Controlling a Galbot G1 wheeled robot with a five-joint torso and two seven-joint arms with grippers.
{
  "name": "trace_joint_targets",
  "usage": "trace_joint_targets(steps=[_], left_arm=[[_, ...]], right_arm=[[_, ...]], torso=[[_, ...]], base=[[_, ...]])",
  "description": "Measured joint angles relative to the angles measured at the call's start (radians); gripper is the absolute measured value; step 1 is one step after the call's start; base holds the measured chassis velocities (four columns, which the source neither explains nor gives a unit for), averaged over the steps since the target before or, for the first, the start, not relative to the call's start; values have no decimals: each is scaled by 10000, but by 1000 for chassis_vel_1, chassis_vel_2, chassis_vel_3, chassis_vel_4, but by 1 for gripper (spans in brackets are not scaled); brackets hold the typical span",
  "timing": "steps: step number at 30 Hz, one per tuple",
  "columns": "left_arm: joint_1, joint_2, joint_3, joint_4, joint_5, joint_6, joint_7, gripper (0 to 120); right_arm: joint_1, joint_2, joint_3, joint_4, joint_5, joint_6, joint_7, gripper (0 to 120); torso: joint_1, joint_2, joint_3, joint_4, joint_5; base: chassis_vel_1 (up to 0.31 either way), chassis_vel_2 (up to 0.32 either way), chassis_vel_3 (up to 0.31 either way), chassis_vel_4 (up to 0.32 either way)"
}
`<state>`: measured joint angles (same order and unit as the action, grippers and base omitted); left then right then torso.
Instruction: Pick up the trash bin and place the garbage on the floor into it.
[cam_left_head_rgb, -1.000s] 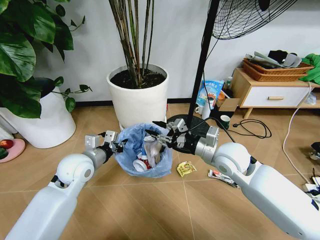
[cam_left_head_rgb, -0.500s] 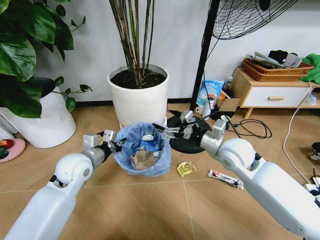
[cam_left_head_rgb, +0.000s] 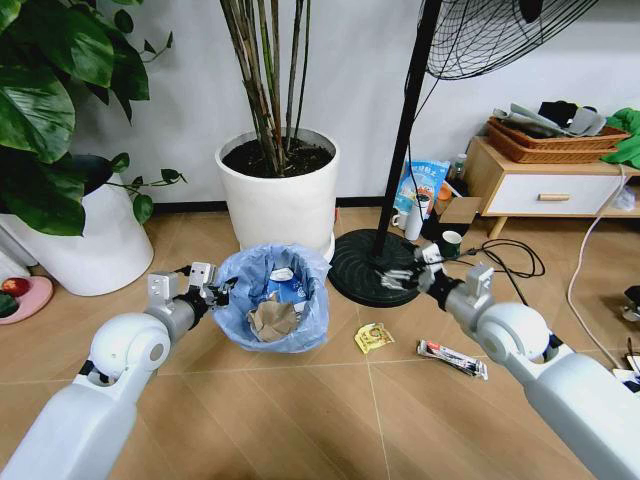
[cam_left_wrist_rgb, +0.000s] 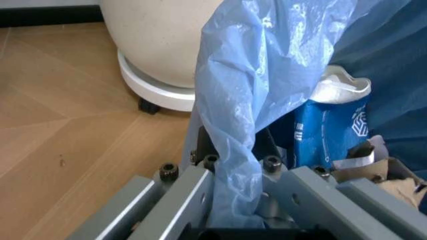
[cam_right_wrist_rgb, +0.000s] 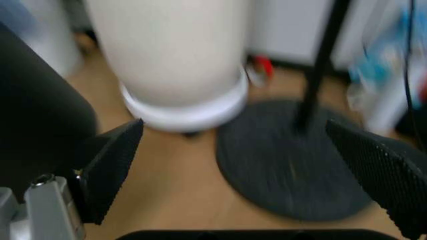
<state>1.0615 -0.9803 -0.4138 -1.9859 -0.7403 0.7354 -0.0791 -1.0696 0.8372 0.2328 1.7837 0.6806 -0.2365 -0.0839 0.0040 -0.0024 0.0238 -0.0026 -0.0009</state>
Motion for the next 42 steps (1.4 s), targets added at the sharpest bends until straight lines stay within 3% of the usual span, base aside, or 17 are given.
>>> trace_joint_targets(steps=[8, 11, 19, 30, 42], left_arm=[[22, 27, -25, -77, -10, 0, -30, 0], [-35, -40, -1, -75, -3, 0, -29, 0], [-209, -209, 140, 17, 41, 0, 18, 0], [-273, -262, 200, 9, 51, 0, 61, 0], [-284, -285, 230, 6, 54, 0, 130, 0]], right_arm=[[-378, 998, -507, -2222, -1000, -72, 201, 100], [-99, 1611, -864, -3512, -1432, 23, 195, 100], [540, 2809, -1290, -5218, -2054, 183, -155, 100], [1231, 4065, -1488, -6881, -2707, 428, -275, 100], [1921, 4573, -1343, -8062, -3003, 605, -232, 99]], torso=[[0, 0, 0, 3, 0], [0, 0, 1, 5, -1], [0, 0, 1, 5, -1], [1, 0, 1, 5, 0], [0, 0, 1, 4, -2]], base=[[0, 0, 0, 0], [0, 0, 0, 0], [0, 0, 0, 0], [0, 0, 0, 0], [0, 0, 0, 0]])
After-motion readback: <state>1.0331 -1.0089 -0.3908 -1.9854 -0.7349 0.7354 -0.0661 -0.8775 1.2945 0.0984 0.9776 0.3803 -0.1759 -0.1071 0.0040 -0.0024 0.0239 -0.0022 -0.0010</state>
